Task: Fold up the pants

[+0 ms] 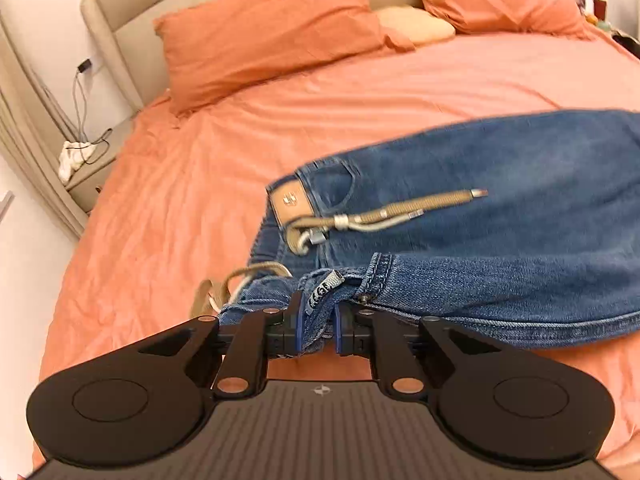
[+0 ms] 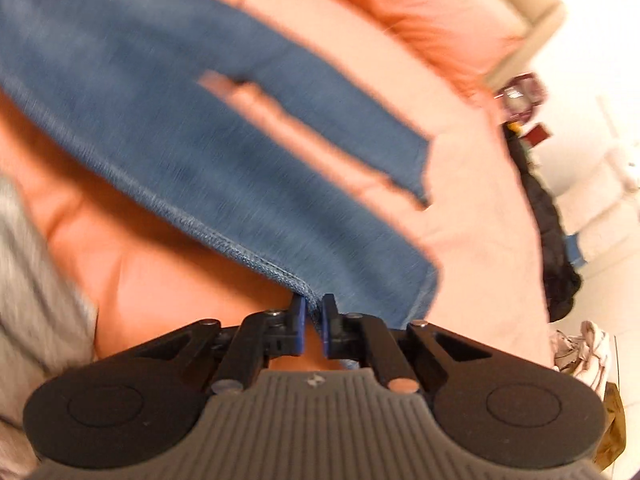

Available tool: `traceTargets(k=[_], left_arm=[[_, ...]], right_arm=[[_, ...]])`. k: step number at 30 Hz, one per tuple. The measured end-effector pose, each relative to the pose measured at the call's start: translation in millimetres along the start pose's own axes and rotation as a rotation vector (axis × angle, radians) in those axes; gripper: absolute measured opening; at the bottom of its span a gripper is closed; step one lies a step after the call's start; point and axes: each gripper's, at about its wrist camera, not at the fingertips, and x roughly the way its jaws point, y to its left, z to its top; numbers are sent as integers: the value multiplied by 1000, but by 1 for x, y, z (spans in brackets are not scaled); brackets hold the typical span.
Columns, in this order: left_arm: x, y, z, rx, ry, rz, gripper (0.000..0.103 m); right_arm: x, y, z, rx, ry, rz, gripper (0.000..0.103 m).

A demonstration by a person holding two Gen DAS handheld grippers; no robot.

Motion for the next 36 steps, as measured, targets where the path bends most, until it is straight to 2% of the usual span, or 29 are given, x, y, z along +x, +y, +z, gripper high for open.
traceTargets(k=[4,9,15,21,25,30,32,34,36], left_arm=[[1,-1,22,19,-19,62,14],[20,1,64,18,-41,108,13],[64,4,110,-6,-43,127,12],[137,1,142,-14,14,115,13],[188,-1,151,-30,75,80,13],[238,0,145,-61,158,26,13],[247,1,140,-68,174,3,14],[248,7,138,-85,170,-27,20],[239,21,138,-107,169,-87,22]], right_arm=[[-12,-27,40,50,-69,-73,0],[4,-60,106,94,-104,-132,0],[61,-87,182,84,-70,-152,0],[157,-93,237,56,14,-131,0],[221,-76,250,12,98,-109,0],[276,-56,247,-10,176,-72,0],[285,-50,244,-22,190,-67,0],[290,-45,242,-29,192,-66,0],[290,-44,242,-31,195,-63,0]])
